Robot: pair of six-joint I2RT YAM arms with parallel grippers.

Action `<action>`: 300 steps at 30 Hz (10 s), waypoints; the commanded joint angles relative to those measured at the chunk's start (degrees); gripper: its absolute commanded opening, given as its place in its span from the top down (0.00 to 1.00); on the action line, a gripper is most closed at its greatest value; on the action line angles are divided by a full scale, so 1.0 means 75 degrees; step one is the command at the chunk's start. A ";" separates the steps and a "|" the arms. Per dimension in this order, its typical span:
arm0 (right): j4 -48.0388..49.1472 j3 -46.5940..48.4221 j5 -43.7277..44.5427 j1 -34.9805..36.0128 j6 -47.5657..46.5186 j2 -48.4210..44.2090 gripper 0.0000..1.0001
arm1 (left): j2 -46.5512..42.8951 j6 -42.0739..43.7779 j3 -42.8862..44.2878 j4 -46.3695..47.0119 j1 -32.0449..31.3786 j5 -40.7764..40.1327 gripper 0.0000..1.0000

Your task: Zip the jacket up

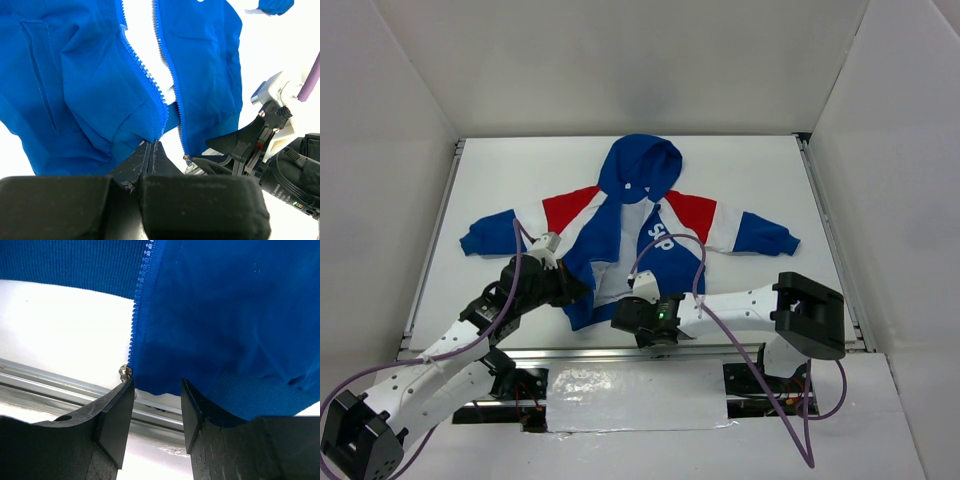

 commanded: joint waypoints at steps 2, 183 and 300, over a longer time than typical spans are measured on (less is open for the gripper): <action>0.0285 -0.0010 0.0062 0.0087 0.0064 0.0123 0.51 | 0.0034 0.0208 -0.0046 0.0342 0.0015 0.0159 1.00; 0.8817 -0.4815 0.1070 -0.0640 0.1248 -0.4506 1.00 | -0.0551 -0.1222 -0.0433 0.3237 -0.2224 -0.1329 1.00; 1.0270 -0.4686 0.0777 -0.0757 0.0240 -0.4318 1.00 | -0.0247 -0.1866 -0.0504 0.3694 -0.2224 -0.1376 1.00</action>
